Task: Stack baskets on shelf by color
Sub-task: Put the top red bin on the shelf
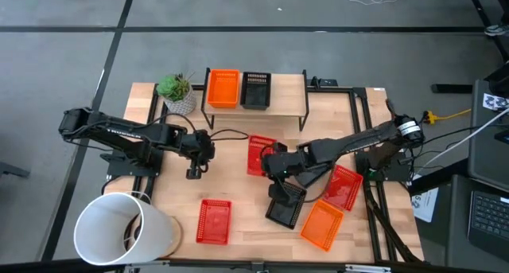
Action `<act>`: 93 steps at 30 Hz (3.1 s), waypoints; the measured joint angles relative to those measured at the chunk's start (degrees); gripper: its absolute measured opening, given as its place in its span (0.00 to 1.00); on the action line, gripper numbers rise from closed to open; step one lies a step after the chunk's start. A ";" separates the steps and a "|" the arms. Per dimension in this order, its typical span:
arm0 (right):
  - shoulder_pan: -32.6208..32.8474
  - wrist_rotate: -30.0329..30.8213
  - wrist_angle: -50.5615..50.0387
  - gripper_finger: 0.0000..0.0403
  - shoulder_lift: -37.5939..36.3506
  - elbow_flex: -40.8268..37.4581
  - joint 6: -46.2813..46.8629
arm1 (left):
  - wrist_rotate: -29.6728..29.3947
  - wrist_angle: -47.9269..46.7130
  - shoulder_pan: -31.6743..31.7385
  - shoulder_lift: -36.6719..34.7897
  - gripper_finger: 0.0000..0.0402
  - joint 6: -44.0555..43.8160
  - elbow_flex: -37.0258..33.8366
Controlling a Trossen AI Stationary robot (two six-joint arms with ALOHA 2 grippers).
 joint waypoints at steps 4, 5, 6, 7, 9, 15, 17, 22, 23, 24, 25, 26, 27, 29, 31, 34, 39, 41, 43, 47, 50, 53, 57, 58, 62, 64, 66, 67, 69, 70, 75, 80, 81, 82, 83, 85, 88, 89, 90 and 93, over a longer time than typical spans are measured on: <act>2.91 9.33 -13.02 0.00 -0.37 7.21 -0.16 | 0.21 6.23 -0.60 -3.21 0.07 -2.11 -5.46; 3.56 12.98 -17.85 0.00 -0.45 8.87 0.21 | 0.17 8.81 -0.88 -3.94 0.07 -2.81 -7.18; 4.08 16.79 -22.45 0.00 -0.51 10.45 1.15 | 0.17 11.51 -1.30 -4.83 0.07 -3.36 -8.89; 4.45 20.39 -27.10 0.00 -0.49 12.00 2.05 | 0.20 13.51 -1.77 -5.99 0.07 -3.81 -10.38; 4.54 26.11 -36.15 0.00 -0.49 15.06 3.52 | 0.28 17.80 -2.68 -7.92 0.06 -3.89 -12.67; -2.37 32.24 -48.97 0.00 -2.05 20.94 2.61 | -1.48 22.54 -5.04 -13.88 0.03 -1.94 -17.18; -7.27 27.46 -47.85 0.00 -3.67 21.08 -1.29 | -1.77 22.94 -5.10 -16.23 0.02 -1.77 -18.38; -20.16 15.35 -41.50 0.00 -5.17 20.95 -14.20 | -1.77 24.68 -5.10 -21.61 0.00 -0.13 -20.31; -22.37 12.63 -39.97 0.00 -5.17 20.95 -17.05 | -1.75 24.45 -5.10 -22.80 0.00 0.18 -20.57; -24.40 9.49 -38.71 0.00 -5.08 20.95 -19.61 | -1.75 24.48 -5.10 -24.08 0.01 0.23 -20.83; -26.25 6.24 -37.75 0.00 -4.76 20.95 -21.73 | -1.75 24.56 -5.09 -25.29 0.01 0.24 -21.03; -27.94 3.18 -36.92 0.00 -4.35 20.95 -23.18 | -1.75 24.75 -5.02 -26.36 0.01 0.49 -21.21; -29.45 0.59 -36.26 0.00 -3.83 20.95 -24.17 | -1.77 24.72 -4.86 -27.40 0.02 0.76 -21.51; -31.97 -1.16 -36.24 0.00 -2.76 20.89 -25.92 | -1.75 24.46 -4.42 -29.40 0.03 0.81 -22.06; -34.01 -1.58 -36.34 0.00 -1.89 20.86 -27.53 | -1.79 24.70 -3.82 -31.17 0.04 0.81 -22.60; -36.13 -6.35 -36.16 0.00 -0.66 20.86 -31.70 | -1.79 24.49 -2.90 -33.38 0.06 0.62 -23.66; -37.16 -7.73 -35.45 0.00 0.83 20.86 -34.74 | -2.18 24.46 -1.83 -35.15 0.09 0.33 -24.82; -37.51 -7.64 -35.42 0.00 1.55 20.86 -36.18 | -2.95 24.56 -1.55 -35.25 0.10 0.31 -24.87; -37.65 -7.56 -35.32 0.00 2.25 20.86 -36.91 | -3.55 24.50 -1.24 -35.20 0.10 0.31 -24.91; -38.33 -7.83 -35.85 0.00 3.31 20.84 -36.57 | -3.78 24.50 -1.21 -35.20 0.10 0.29 -24.91; -39.00 -8.27 -35.93 0.00 3.84 20.84 -36.18 | -3.80 24.50 -1.21 -35.20 0.10 0.27 -24.91; -39.78 -8.69 -36.00 0.00 3.98 20.84 -36.18 | -3.78 24.46 -1.21 -35.20 0.10 0.27 -24.91; -40.51 -10.54 -35.88 0.00 4.01 20.84 -36.57 | -3.76 24.37 -1.21 -35.20 0.10 0.23 -24.91; -40.62 -10.59 -35.91 0.00 4.01 20.84 -37.10 | -3.76 24.34 -1.21 -35.20 0.09 0.23 -24.91; -40.80 -10.61 -35.43 0.00 3.97 19.02 -37.64 | -3.76 24.08 -1.21 -35.20 0.09 0.22 -24.91; -40.80 -10.56 -35.16 0.00 3.99 17.20 -37.63 | -3.76 23.24 -1.21 -35.20 0.09 0.21 -24.91; -40.76 -10.41 -34.03 0.00 3.76 15.76 -37.65 | -3.74 22.78 -1.21 -35.20 0.09 0.13 -24.91; -40.76 -10.42 -33.38 0.00 3.69 15.20 -37.65 | -3.75 22.81 -1.21 -35.20 0.09 0.11 -24.91; -40.78 -10.43 -31.75 0.00 3.75 14.82 -37.46 | -3.74 22.84 -1.21 -35.20 0.09 0.08 -24.91; -40.78 -10.43 -31.29 0.00 3.84 14.91 -37.49 | -3.74 22.84 -1.21 -35.20 0.09 -0.02 -24.91; -40.78 -10.46 -31.77 0.00 3.97 15.58 -37.79 | -3.74 22.84 -1.21 -35.20 0.09 -1.09 -24.91; -40.63 -10.58 -33.61 0.00 3.97 15.69 -37.20 | -3.74 22.49 -1.21 -35.20 0.09 -1.09 -24.91; -40.63 -10.56 -33.67 0.01 3.97 15.70 -36.63 | -3.74 22.44 -1.21 -35.20 0.09 -1.09 -24.91; -40.63 -10.58 -33.78 0.01 3.97 15.70 -36.03 | -3.74 22.43 -1.21 -35.20 0.09 -1.08 -24.91; -40.63 -10.60 -33.93 0.03 3.97 15.70 -35.89 | -3.74 22.45 -1.21 -35.20 0.09 -1.07 -24.91; -40.52 -10.68 -34.16 0.05 3.97 15.67 -35.93 | -3.74 22.43 -1.21 -35.20 0.09 -1.09 -24.91; -40.05 -10.67 -34.11 0.10 4.01 15.63 -36.10 | -3.74 22.43 -1.21 -35.20 0.09 -1.07 -24.91; -39.97 -10.68 -34.14 0.12 4.06 15.61 -36.18 | -3.74 22.43 -1.21 -35.20 0.09 -1.07 -24.91; -39.96 -10.69 -34.13 0.14 4.08 15.60 -36.20 | -3.76 22.43 -1.21 -35.20 0.09 -1.07 -24.91; -39.93 -10.76 -34.07 0.19 4.08 15.60 -36.26 | -4.22 22.44 -1.21 -35.20 0.09 -1.07 -24.91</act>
